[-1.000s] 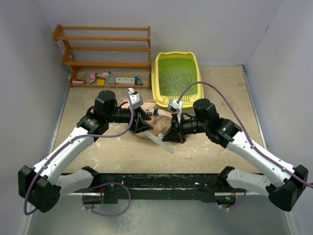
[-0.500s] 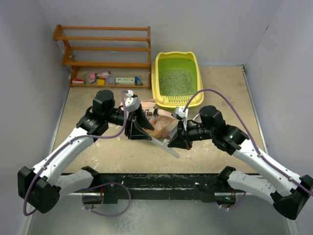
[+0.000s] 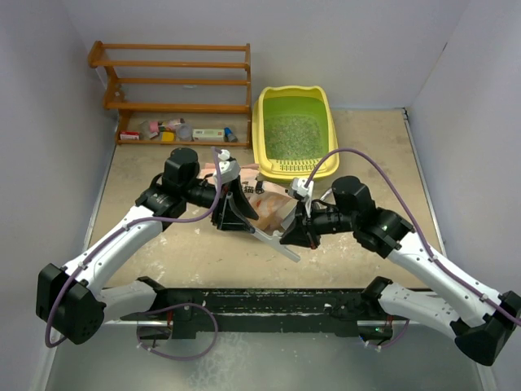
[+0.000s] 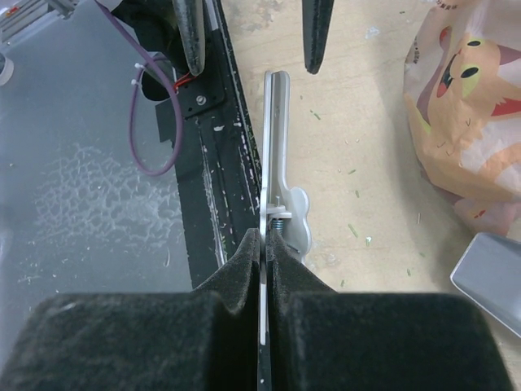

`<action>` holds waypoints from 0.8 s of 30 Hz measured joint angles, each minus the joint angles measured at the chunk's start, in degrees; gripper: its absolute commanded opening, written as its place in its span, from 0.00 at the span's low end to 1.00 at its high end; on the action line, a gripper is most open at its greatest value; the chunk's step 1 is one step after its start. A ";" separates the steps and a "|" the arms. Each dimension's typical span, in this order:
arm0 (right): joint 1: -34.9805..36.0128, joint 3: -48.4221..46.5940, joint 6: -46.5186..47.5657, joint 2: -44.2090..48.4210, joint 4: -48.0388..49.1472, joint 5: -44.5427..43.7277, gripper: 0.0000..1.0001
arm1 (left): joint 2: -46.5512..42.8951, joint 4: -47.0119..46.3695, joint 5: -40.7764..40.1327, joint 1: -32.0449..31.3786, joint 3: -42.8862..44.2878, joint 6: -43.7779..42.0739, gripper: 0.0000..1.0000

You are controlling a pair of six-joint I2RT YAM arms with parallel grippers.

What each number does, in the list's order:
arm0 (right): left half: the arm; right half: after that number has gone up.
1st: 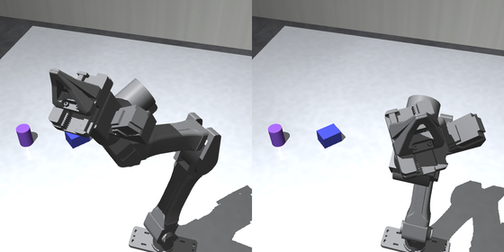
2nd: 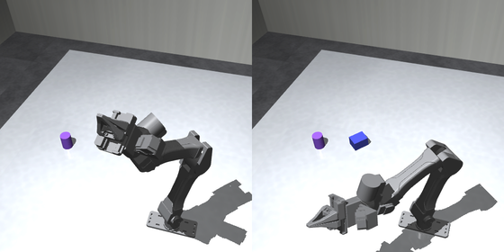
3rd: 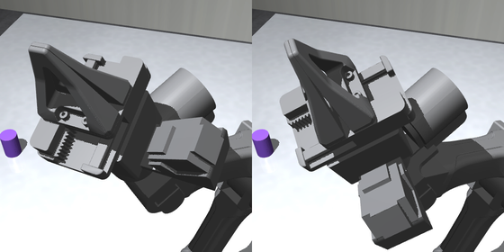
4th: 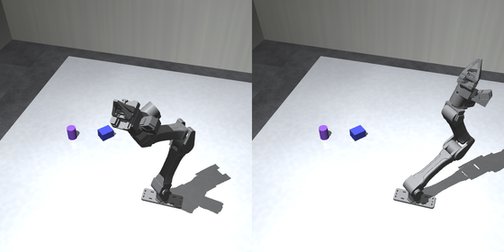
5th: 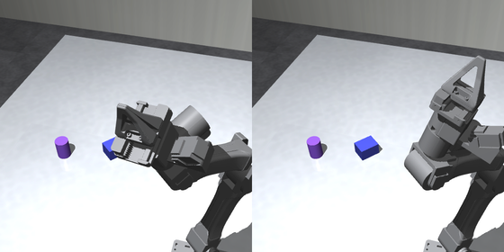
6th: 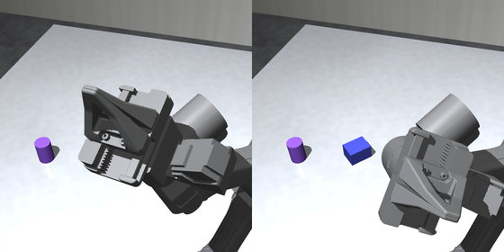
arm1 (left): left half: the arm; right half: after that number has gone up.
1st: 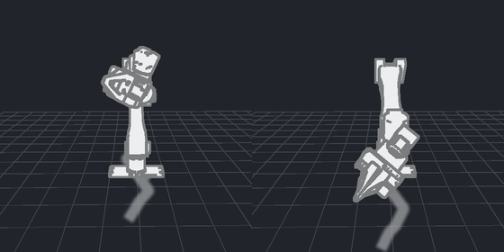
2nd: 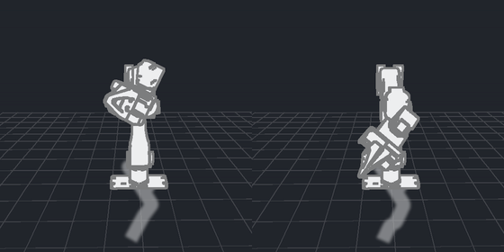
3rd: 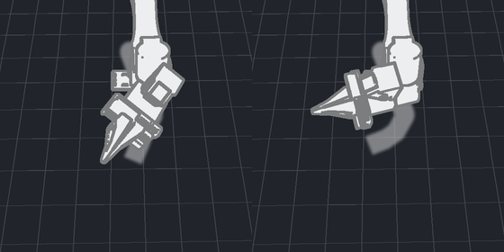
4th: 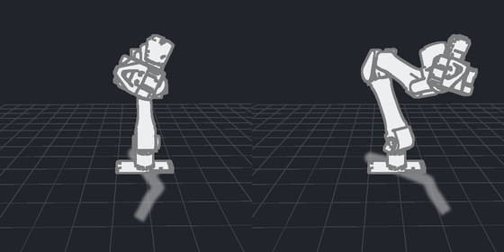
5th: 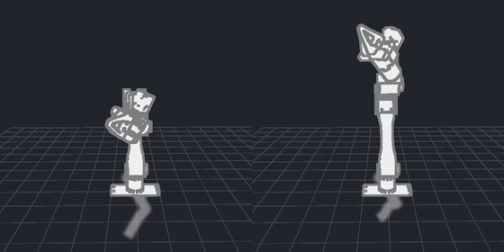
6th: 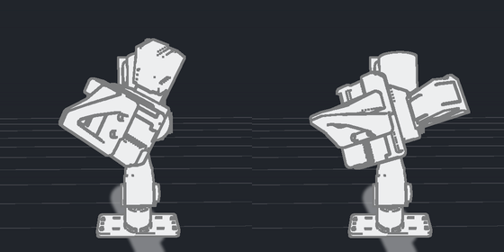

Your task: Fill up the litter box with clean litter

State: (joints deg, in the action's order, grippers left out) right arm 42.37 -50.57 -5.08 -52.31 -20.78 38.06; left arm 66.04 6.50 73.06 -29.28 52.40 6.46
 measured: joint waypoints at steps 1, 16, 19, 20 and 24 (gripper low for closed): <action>0.00 -0.07 0.09 -0.15 -0.02 -0.09 0.00 | 0.00 0.20 -0.02 -0.02 0.00 0.00 0.50; 0.00 -1.75 0.17 1.18 -0.04 -2.78 0.00 | 2.05 6.05 -1.11 -2.01 1.77 -2.93 0.37; 0.00 -2.16 0.17 1.16 -0.09 -2.80 0.00 | 2.05 6.56 -1.27 -2.05 1.84 -3.26 0.22; 0.00 -2.25 0.17 1.16 -0.09 -2.80 0.00 | 2.05 6.64 -1.31 -2.05 1.84 -3.34 0.16; 0.00 -2.58 0.24 1.05 -0.44 -2.73 0.00 | 2.08 6.99 -1.51 -2.05 1.92 -4.22 0.00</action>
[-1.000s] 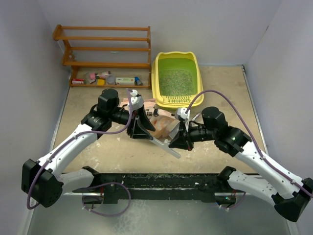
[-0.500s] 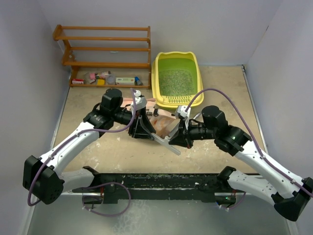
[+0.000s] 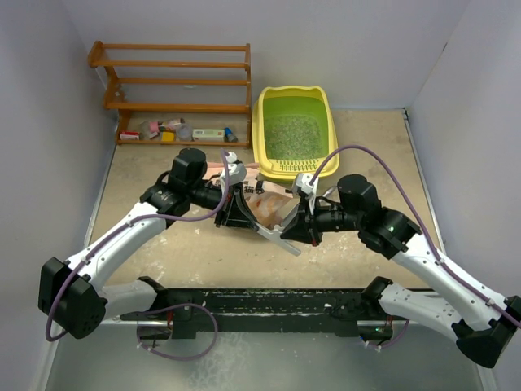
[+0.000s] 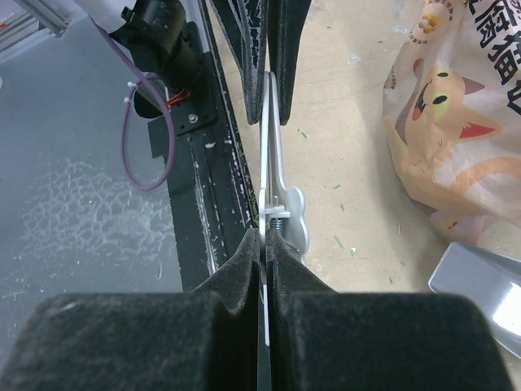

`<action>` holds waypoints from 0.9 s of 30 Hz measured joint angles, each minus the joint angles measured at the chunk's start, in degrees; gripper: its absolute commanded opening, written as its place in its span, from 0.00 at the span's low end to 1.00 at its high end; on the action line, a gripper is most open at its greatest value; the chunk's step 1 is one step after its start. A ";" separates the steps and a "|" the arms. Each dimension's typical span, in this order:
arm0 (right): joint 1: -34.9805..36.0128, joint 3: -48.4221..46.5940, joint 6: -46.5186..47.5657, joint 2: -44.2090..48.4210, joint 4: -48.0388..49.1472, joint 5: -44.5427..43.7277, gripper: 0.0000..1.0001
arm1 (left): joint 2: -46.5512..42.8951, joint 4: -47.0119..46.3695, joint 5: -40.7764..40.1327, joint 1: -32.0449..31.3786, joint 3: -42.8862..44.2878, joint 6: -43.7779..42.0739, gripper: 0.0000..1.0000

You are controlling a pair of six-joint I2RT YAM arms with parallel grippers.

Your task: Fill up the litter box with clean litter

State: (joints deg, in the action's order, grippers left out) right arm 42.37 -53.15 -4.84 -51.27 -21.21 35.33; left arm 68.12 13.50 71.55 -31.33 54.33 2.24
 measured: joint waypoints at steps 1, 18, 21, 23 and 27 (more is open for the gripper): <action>0.00 -0.02 0.04 0.00 -0.02 -0.02 0.00 | 0.02 0.07 -0.02 0.02 0.04 0.02 0.00; 0.04 -0.66 -0.50 0.24 -2.49 -5.66 0.46 | -0.24 2.25 0.63 -0.31 0.59 -3.58 0.00; 0.07 -0.66 -0.15 -0.92 -2.51 -4.20 0.43 | -0.24 2.29 1.11 -0.57 0.59 -4.04 0.00; 0.07 -0.66 0.04 -1.99 -2.43 -3.08 0.40 | -0.24 2.49 1.07 -0.72 0.59 -4.66 0.00; 0.13 -0.66 0.31 -3.19 -1.86 -0.70 0.05 | -0.24 2.71 0.70 -0.72 0.59 -5.07 0.01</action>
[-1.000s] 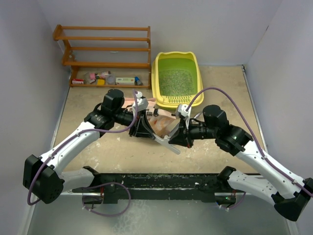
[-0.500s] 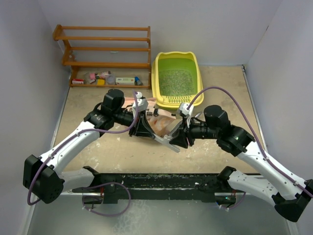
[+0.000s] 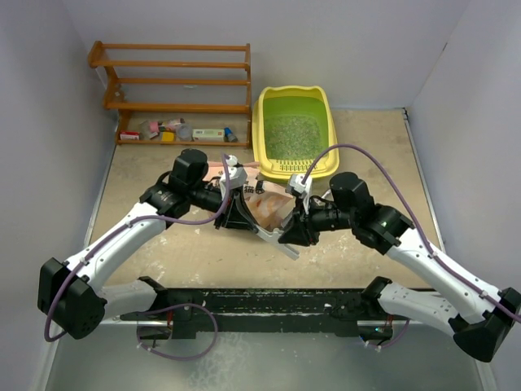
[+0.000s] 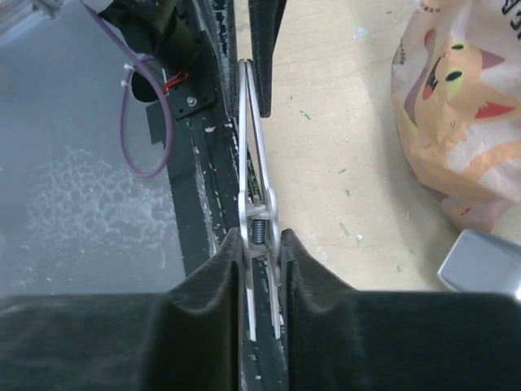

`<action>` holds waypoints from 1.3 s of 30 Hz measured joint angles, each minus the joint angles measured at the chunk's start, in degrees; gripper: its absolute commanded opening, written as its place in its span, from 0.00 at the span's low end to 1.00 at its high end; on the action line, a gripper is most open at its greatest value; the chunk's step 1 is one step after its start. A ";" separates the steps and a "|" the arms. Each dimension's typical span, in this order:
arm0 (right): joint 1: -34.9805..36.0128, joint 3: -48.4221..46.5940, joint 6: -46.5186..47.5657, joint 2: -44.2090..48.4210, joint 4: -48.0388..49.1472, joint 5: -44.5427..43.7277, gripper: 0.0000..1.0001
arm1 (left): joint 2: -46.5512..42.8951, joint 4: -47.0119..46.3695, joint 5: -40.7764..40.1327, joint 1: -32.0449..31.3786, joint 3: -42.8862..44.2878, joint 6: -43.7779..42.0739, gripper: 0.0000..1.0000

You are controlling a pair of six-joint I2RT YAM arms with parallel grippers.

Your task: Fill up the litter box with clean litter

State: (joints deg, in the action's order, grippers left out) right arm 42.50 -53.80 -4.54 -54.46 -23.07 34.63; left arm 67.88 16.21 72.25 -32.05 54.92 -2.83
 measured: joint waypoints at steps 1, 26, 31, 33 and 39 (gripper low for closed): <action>-0.02 0.00 0.28 -0.02 -0.02 0.70 0.00 | 0.00 0.24 -0.02 0.00 0.00 0.00 0.09; -0.31 -26.08 21.24 -16.37 -19.21 -31.06 0.00 | -2.51 3.23 -57.75 -0.87 0.83 -16.24 0.50; -0.28 -30.58 29.09 -22.56 -24.48 -30.49 0.00 | -0.17 3.52 -64.78 -0.94 0.28 -25.73 0.50; -0.28 -30.62 31.17 -24.33 -25.57 -29.83 0.00 | 0.28 1.97 -66.75 -0.96 -1.20 -29.07 0.50; -0.59 -30.62 33.92 -26.10 -26.47 -27.23 0.00 | 0.33 -1.57 -68.63 -0.98 -6.69 -38.01 0.55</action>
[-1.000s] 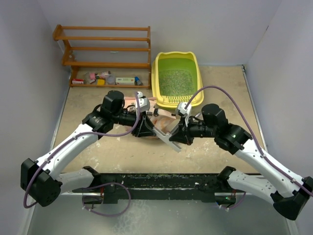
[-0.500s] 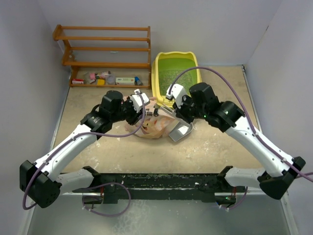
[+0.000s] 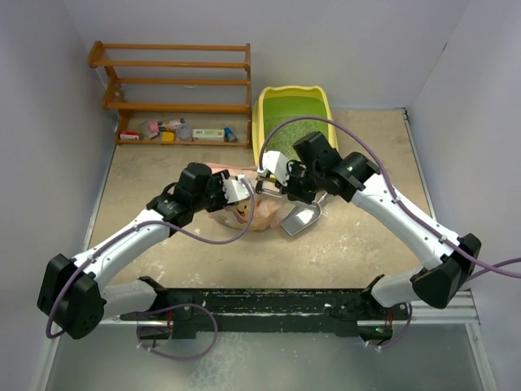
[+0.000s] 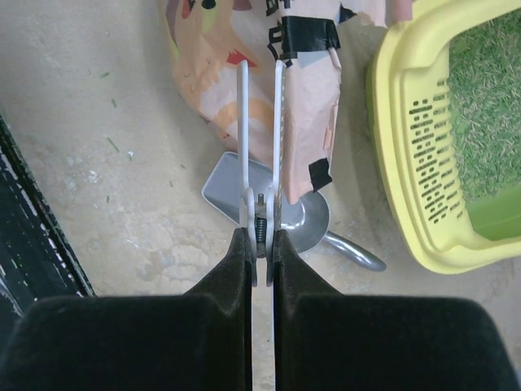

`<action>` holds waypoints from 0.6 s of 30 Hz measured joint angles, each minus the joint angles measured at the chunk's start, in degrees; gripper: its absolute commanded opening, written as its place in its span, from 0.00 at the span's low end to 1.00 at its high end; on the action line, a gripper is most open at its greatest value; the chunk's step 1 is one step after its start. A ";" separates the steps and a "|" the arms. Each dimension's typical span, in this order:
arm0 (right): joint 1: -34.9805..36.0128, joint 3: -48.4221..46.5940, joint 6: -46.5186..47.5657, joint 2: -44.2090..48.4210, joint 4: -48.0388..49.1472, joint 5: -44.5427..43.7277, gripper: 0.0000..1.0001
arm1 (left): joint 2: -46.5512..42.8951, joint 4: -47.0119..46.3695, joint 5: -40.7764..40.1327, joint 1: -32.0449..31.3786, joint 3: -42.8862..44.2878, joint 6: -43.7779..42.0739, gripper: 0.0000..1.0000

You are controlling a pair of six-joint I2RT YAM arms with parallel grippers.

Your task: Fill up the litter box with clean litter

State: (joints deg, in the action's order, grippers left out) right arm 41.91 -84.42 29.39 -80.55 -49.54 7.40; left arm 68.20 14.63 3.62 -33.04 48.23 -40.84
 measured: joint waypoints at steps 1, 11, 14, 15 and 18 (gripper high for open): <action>-0.22 0.00 0.31 0.04 0.04 0.61 0.00 | -0.24 -0.72 0.13 0.02 -0.94 -1.20 0.55; -7.08 0.00 3.02 -0.59 0.04 7.78 0.00 | -1.11 -5.44 6.10 2.62 -2.49 -3.85 0.27; -7.91 -0.04 3.85 -2.08 -0.04 8.90 0.00 | -0.74 -7.19 7.13 2.82 -3.08 -4.20 0.23; -7.91 -0.11 4.09 -2.71 -0.15 9.09 0.00 | -0.72 -7.48 7.41 2.97 -3.28 -4.20 0.22; -7.85 -0.35 4.70 -5.14 -0.50 10.19 0.00 | -0.72 -8.55 8.22 3.08 -3.89 -4.17 0.13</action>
State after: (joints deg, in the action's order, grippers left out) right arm 34.06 -84.77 34.09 -85.69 -50.04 17.58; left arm 67.48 6.09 11.84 -29.95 44.34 -45.01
